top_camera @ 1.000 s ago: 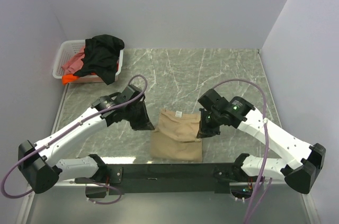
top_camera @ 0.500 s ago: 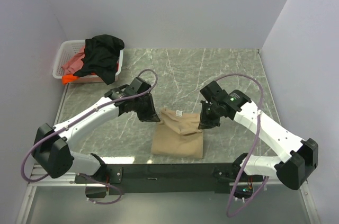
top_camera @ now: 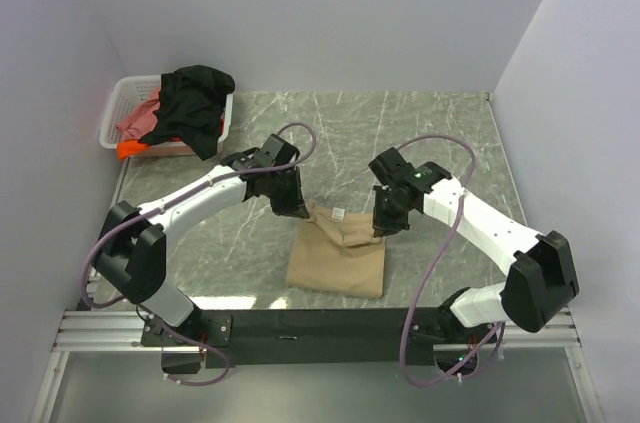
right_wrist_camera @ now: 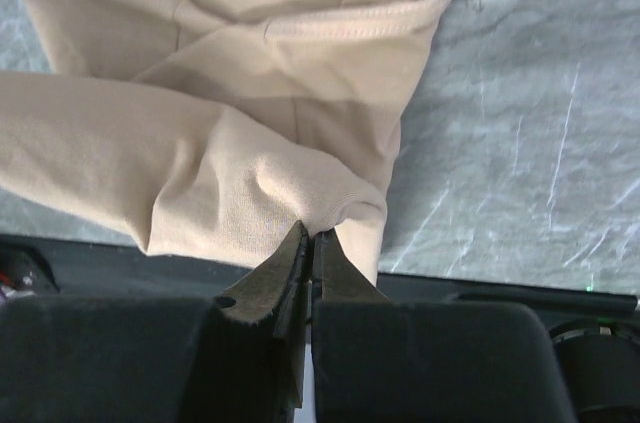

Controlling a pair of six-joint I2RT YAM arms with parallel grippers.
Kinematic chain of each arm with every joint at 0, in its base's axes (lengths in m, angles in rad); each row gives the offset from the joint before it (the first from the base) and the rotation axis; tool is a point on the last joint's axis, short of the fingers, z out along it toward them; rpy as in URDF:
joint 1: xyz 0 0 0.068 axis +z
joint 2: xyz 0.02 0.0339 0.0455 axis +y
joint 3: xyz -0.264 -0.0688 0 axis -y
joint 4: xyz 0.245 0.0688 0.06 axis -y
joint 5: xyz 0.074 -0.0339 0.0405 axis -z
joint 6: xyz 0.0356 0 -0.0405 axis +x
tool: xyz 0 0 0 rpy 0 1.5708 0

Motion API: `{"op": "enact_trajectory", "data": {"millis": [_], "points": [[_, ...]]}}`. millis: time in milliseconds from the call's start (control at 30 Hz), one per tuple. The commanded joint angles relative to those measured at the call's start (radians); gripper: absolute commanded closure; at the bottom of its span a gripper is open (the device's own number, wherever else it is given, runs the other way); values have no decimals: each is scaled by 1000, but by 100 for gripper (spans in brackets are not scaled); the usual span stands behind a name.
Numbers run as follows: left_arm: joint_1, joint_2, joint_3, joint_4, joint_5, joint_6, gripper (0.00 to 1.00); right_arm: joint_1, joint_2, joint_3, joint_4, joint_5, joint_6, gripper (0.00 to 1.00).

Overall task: Fold and stack the t-shirts
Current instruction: Fold the tshirt

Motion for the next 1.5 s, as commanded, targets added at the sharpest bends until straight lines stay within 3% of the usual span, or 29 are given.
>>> {"op": "enact_trajectory", "data": {"millis": [0, 267, 300, 333, 400, 433, 467, 567, 700, 933, 1033, 1367, 1467], "points": [[14, 11, 22, 37, -13, 53, 100, -17, 22, 1, 63, 39, -28, 100], [23, 85, 46, 39, -88, 51, 98, -60, 84, -21, 127, 115, -29, 100], [23, 94, 46, 48, -97, 41, 93, -69, 90, -22, 135, 127, -32, 100], [25, 97, 52, 51, -122, 36, 74, -75, 97, -22, 139, 134, -31, 100], [23, 97, 81, 46, -163, 33, 51, -95, 114, -8, 130, 151, -34, 85], [23, 89, 97, 30, -185, 35, 32, -98, 113, 14, 119, 171, -35, 77], [22, 82, 129, 22, -218, 38, 26, -98, 107, 27, 97, 188, -35, 66], [14, 33, 175, 9, -280, 58, 9, -98, 53, 64, 63, 223, -32, 57], [-18, -45, 165, 58, -230, 108, 7, -97, -30, 82, 40, 211, -32, 45], [-139, -58, -12, 265, -21, 64, 9, -97, -97, -46, 135, -19, -48, 48], [-181, -14, -11, 342, 60, 33, 9, -97, -114, -122, 156, -68, -25, 48], [-225, 144, -17, 353, 18, 38, 8, -68, -140, -281, 270, -255, -14, 46], [-225, 198, -36, 358, -24, 42, 7, -45, -107, -321, 265, -237, 0, 46]]}}
